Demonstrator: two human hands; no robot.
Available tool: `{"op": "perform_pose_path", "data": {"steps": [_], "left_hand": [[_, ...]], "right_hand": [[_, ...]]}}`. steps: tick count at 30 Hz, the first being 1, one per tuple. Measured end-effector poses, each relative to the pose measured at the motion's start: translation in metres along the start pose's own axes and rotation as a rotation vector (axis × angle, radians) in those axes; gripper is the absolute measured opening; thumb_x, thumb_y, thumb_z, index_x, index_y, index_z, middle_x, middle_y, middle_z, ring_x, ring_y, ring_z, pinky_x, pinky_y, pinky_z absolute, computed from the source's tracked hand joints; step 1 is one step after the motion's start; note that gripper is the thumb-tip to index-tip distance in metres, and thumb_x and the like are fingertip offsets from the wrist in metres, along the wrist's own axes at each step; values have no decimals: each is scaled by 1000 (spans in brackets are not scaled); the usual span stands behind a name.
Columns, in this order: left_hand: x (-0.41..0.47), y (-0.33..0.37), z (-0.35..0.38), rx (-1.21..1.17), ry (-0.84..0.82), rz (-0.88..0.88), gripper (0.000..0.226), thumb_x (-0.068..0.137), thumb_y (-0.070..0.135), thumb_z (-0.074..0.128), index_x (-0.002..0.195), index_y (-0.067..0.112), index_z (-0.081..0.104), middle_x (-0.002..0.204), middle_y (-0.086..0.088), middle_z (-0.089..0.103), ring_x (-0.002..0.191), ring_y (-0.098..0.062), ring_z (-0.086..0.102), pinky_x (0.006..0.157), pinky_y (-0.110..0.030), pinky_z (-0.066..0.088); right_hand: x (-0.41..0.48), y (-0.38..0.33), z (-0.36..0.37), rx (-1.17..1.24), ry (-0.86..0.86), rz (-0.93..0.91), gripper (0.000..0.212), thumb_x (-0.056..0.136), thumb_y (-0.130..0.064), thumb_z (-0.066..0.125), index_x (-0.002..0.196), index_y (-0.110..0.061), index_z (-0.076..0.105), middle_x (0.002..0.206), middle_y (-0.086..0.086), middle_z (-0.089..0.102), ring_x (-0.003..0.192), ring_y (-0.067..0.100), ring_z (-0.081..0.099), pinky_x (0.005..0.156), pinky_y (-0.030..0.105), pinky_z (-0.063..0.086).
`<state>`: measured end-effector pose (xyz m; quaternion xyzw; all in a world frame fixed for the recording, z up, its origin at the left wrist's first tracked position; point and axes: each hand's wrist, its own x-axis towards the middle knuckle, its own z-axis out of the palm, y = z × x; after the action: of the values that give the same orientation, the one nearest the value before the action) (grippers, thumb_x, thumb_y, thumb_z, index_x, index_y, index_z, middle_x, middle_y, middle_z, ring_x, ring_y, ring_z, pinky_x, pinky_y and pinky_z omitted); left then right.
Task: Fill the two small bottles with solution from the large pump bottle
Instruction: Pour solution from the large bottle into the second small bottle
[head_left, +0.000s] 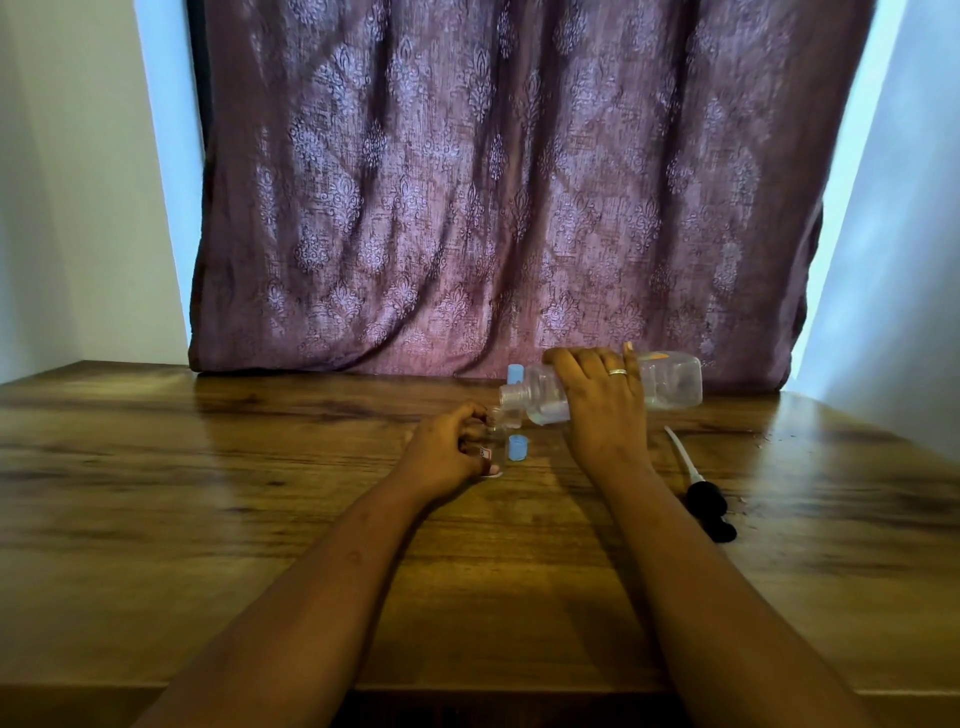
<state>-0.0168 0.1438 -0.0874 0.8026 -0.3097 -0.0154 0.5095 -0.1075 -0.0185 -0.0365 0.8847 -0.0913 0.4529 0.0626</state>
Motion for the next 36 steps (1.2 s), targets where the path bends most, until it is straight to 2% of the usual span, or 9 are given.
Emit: {"op": "perform_pose_path", "data": {"steps": [2,5,10,17,20,23,29,33,36], "left_hand": [[-2,3,-1,14,6,-5,59,53,33,86,103,52,60,109,13,77,107,-17,72,108,-64,44],[-3,5,-1,13,-8,-13,53,59,29,88,102,47,61,110,13,76,109,-19,70,106,-61,48],[0,1,0,19,0,-12,61,53,37,82,104,56,56,113,13,76,111,-21,69,107,-61,46],[-2,3,-2,18,4,-26,54,72,9,89,112,34,63,115,8,76,107,-17,71,109,-60,46],[-3,5,-2,25,-1,-23,56,67,21,90,110,43,61,114,10,76,109,-18,70,110,-61,45],[-2,4,-1,37,-1,-19,59,57,35,86,107,52,58,113,12,76,110,-19,70,109,-61,45],[1,0,0,20,15,-8,59,62,21,91,106,47,62,110,8,78,102,-17,74,106,-59,49],[1,1,0,-10,3,-20,58,73,2,87,119,28,64,116,2,75,103,-19,73,100,-53,57],[1,1,-1,-14,-4,-20,58,73,1,86,121,25,63,117,1,75,104,-20,73,100,-54,57]], "right_hand": [[0,0,-1,-1,-19,-2,51,70,-1,60,117,-22,54,115,5,61,113,29,50,113,45,12],[0,-1,-2,-1,-27,0,52,71,-1,61,118,-22,54,116,5,61,114,29,50,113,45,12],[0,-1,-2,-10,-47,3,52,72,-1,59,119,-22,53,118,5,60,115,29,48,113,44,11],[0,0,-4,-1,-39,-1,48,73,-9,48,119,-21,53,118,6,59,115,29,48,113,43,10],[0,-1,-5,10,-37,3,49,72,-12,43,119,-21,54,118,6,60,115,29,49,113,43,10],[0,-1,-3,11,-40,0,48,73,-8,52,119,-21,54,118,6,60,115,29,49,113,44,9],[0,-1,-2,11,5,10,49,70,-9,39,114,-21,56,111,6,62,109,31,52,112,46,17],[-1,-1,-1,10,24,9,49,69,-7,39,112,-21,57,108,6,63,106,31,54,111,47,19],[-1,-1,-1,12,35,7,48,69,-8,39,111,-21,57,107,6,64,105,31,54,111,47,20]]}}
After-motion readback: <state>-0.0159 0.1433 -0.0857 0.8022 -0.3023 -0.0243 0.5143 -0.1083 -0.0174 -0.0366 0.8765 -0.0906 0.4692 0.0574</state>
